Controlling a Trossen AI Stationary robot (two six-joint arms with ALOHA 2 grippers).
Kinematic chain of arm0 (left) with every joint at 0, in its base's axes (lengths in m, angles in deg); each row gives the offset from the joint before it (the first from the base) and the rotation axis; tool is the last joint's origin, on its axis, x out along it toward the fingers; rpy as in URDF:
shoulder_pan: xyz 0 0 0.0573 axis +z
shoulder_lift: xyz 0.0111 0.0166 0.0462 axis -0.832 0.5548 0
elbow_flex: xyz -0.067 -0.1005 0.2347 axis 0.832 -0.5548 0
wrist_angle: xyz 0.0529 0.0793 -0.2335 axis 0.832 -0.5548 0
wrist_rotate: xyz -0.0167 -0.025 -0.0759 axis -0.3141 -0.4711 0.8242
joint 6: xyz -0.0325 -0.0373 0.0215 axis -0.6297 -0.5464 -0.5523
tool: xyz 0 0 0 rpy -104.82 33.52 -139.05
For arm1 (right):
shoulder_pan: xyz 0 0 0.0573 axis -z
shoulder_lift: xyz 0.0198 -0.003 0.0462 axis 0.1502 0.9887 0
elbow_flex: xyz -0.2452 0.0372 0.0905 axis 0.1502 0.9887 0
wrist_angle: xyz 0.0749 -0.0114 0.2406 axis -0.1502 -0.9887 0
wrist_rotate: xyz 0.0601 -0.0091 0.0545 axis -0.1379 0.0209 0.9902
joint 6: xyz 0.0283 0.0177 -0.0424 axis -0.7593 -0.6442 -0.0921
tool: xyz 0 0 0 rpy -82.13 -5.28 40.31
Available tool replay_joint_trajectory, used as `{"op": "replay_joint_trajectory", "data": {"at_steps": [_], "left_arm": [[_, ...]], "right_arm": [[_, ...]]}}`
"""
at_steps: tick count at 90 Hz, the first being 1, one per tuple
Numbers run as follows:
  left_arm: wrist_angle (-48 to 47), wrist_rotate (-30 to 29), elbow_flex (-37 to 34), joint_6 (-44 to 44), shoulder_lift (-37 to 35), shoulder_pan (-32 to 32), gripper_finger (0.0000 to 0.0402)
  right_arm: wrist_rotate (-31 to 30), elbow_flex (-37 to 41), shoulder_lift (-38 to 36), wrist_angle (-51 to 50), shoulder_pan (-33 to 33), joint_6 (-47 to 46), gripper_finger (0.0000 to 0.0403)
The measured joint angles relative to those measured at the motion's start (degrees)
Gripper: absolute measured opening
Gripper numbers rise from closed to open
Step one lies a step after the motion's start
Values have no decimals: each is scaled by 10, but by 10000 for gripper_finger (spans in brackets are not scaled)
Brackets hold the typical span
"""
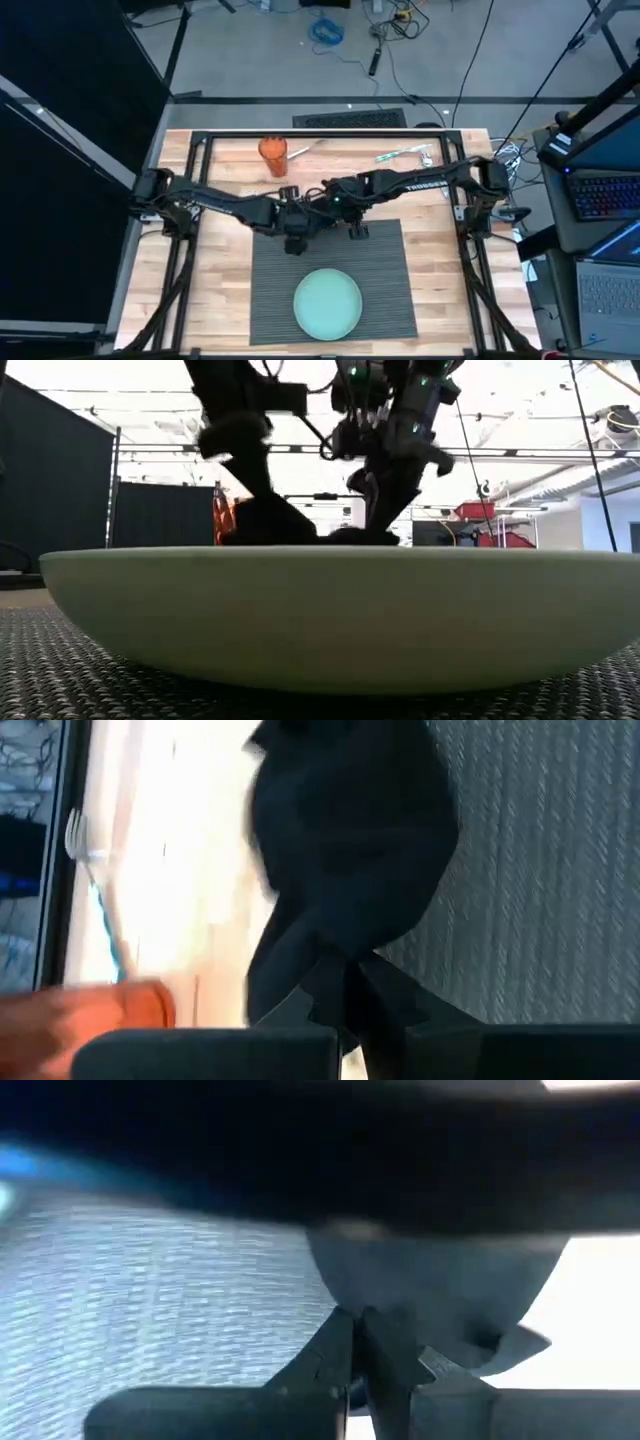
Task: Set table place
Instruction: Put the black table napkin on the gray table mat
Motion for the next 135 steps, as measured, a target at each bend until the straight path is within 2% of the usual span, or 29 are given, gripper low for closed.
{"op": "replay_joint_trajectory", "data": {"at_steps": [29,40,60,76,95,104,118,126,135], "left_arm": [[-68,18,0,-150,-19,-91,0],[-106,23,0,-205,-19,-125,0],[-202,12,0,-259,-19,-166,0],[-223,10,-3,-262,-19,-176,0],[-249,4,-3,-258,-19,-178,0],[-252,5,-3,-259,-19,-179,0],[-286,20,-3,-296,-19,-193,0],[-288,51,-3,-322,-19,-208,0],[-285,96,-3,-366,-19,-228,0]], "right_arm": [[46,-54,-4,20,-20,30,0],[68,-73,3,39,-29,12,0],[66,-104,44,101,-57,-22,6],[23,-120,49,96,-60,-28,63],[-73,-143,50,4,-44,-67,164],[-86,-146,47,-26,-27,-66,197],[-82,-145,47,-76,10,-66,218],[-77,-145,47,-97,29,-61,217],[-40,-145,47,-108,49,-50,212]]}}
